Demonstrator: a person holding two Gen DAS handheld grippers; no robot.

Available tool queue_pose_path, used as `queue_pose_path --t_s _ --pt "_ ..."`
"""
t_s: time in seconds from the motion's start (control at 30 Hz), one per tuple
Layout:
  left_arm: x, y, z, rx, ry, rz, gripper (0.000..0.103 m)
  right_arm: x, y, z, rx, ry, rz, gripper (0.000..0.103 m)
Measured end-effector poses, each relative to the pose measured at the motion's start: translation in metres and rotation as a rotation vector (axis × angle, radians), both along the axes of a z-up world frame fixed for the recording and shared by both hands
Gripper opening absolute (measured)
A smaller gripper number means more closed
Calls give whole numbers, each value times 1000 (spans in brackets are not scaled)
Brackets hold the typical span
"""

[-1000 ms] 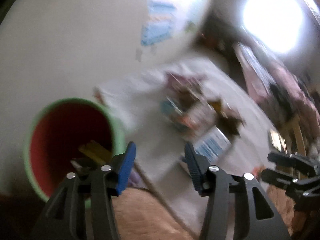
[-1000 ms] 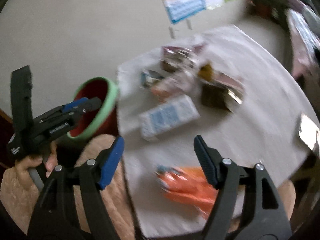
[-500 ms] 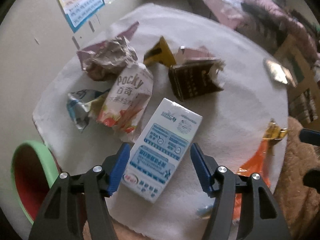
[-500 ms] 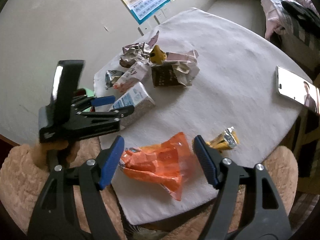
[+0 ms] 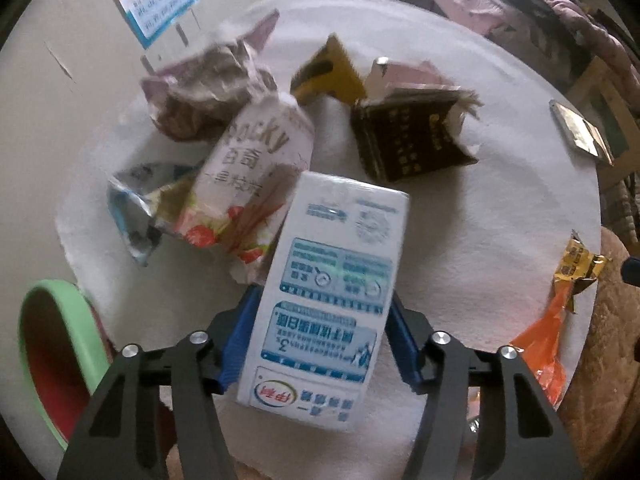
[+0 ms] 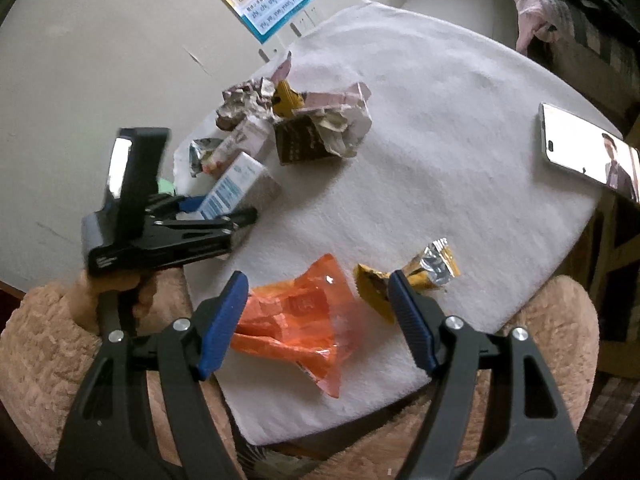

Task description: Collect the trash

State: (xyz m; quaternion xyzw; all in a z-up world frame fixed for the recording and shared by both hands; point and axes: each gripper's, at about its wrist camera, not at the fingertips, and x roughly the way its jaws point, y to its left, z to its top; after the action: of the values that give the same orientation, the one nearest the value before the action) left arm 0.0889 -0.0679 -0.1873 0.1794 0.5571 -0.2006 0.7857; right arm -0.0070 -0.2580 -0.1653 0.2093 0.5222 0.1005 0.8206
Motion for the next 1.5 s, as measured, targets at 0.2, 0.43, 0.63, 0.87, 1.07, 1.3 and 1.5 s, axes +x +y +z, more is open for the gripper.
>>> queue_pose_path --t_s 0.2,0.43,0.63,0.87,1.07,1.3,1.5 --pt "-31 16 47 -150 -112 108 55 5 13 -4 -60 9 100 75" --pt "-50 63 81 -292 -193 322 55 7 57 -6 -217 13 382 76" --pt "-55 99 82 -319 -207 465 55 6 81 -7 -240 3 489 76" --pt "-59 111 77 -333 -209 514 55 6 104 -26 -241 40 530 75" --pt "-61 111 80 -334 -222 508 55 5 112 -41 -267 79 521 75" --pt "-61 110 80 -334 -215 512 55 5 108 -38 -275 55 498 56" --pt "-62 110 80 -334 -215 515 55 2 105 -32 -282 21 494 48"
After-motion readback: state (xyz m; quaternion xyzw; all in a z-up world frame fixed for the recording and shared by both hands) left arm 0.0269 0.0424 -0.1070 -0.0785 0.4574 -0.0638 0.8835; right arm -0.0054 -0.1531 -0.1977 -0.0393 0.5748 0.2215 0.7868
